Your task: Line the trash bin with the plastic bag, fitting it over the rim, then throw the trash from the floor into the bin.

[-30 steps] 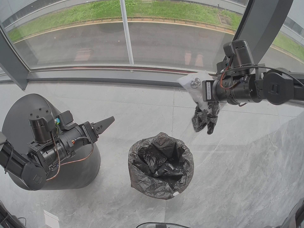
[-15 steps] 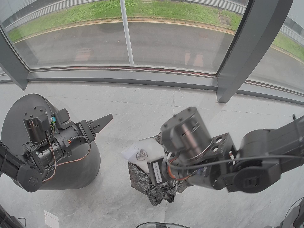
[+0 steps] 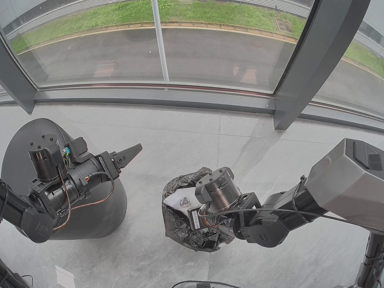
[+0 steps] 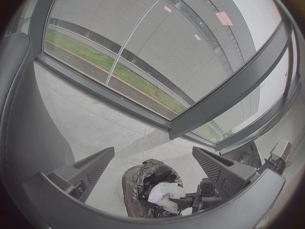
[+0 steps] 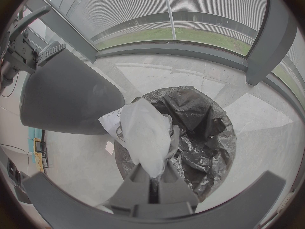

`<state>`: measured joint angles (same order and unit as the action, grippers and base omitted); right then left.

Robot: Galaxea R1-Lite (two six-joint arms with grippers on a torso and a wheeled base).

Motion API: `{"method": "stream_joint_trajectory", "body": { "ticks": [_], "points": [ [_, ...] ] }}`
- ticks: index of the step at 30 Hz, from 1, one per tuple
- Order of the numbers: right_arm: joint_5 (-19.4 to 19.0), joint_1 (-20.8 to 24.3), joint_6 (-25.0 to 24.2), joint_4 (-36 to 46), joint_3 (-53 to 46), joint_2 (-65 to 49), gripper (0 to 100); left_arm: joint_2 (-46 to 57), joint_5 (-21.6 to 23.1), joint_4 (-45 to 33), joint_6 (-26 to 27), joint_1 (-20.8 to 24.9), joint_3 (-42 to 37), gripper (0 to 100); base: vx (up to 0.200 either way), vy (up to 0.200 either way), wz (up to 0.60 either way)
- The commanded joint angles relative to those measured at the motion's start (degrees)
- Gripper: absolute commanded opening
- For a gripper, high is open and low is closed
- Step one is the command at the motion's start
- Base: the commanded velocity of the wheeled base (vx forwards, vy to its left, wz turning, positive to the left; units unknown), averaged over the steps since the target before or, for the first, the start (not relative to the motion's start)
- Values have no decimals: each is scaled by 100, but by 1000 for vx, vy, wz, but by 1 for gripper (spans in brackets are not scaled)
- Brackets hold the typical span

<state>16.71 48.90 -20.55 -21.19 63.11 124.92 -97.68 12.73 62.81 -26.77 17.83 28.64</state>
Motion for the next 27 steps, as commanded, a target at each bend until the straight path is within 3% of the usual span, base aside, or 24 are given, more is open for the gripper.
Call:
{"method": "stream_joint_trajectory", "body": {
  "ticks": [1, 20, 21, 27],
  "points": [
    [25, -47, 34, -263, -18, 296, 0, 4, 2, 4, -4, 1, -7, 100, 0, 0, 0],
    [25, -372, 298, -1116, -378, 411, 0, -102, 2, 4, 14, 1, -7, 100, 0, 0, 0],
    [25, -381, 306, -1142, -378, 428, 100, -111, 2, 4, 14, 1, -16, 100, 0, 0, 0],
    [25, -442, 254, -1168, -370, 499, 100, -128, 2, 4, 14, 1, -16, 100, 0, 0, 0]
  ]
}}
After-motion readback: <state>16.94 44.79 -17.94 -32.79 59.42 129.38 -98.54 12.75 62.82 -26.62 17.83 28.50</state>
